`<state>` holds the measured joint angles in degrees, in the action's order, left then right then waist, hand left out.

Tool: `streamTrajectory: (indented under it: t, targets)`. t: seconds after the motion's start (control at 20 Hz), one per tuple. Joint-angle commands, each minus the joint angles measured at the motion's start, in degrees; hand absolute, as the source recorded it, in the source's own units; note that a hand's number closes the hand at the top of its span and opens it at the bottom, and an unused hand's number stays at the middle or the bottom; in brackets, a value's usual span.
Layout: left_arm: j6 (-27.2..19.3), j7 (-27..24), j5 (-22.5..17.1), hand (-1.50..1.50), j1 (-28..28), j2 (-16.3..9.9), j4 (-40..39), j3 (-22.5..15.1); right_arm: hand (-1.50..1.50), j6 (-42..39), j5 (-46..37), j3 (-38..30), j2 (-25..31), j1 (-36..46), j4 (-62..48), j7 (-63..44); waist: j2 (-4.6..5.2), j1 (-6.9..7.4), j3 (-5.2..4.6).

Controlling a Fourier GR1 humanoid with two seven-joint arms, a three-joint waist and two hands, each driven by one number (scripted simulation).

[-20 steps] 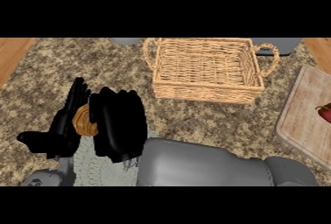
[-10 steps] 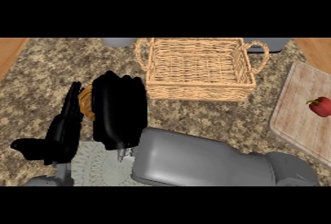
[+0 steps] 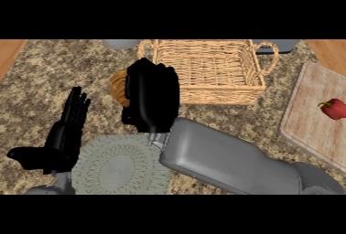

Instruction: Pick the croissant from the placemat and place it in the basket

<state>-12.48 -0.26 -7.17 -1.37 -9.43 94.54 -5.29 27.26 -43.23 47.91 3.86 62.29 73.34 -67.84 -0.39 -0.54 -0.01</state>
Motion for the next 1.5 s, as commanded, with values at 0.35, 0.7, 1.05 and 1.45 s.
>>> streamTrajectory:
  t: [0.35, 0.7, 1.05, 1.45]
  targets:
    - [0.5, -0.4, 0.5, 0.0, -2.1, 1.7, -2.5, 0.2, 1.5, -5.7, -2.7, -8.4, 4.8, -9.5, 0.9, 2.1, 0.35, 0.26, -0.01]
    - [-0.4, 1.8, 2.0, 0.0, -1.6, 2.1, 1.5, -0.4, 1.5, -7.2, -2.6, -11.6, 5.2, -13.3, -4.8, 10.9, 0.45, 0.89, 0.01]
    - [0.3, 3.7, 2.6, 0.0, 1.2, 2.4, 4.3, -0.3, 1.5, -4.0, -5.0, -17.8, 3.1, -19.3, -7.4, 20.1, 0.41, 0.87, 0.02]
    - [3.8, 0.9, 1.4, 0.0, -0.3, 1.4, 1.0, 3.1, 1.5, -3.6, -5.3, -25.6, 2.9, -23.2, -9.3, 28.8, 0.41, 0.72, 0.01]
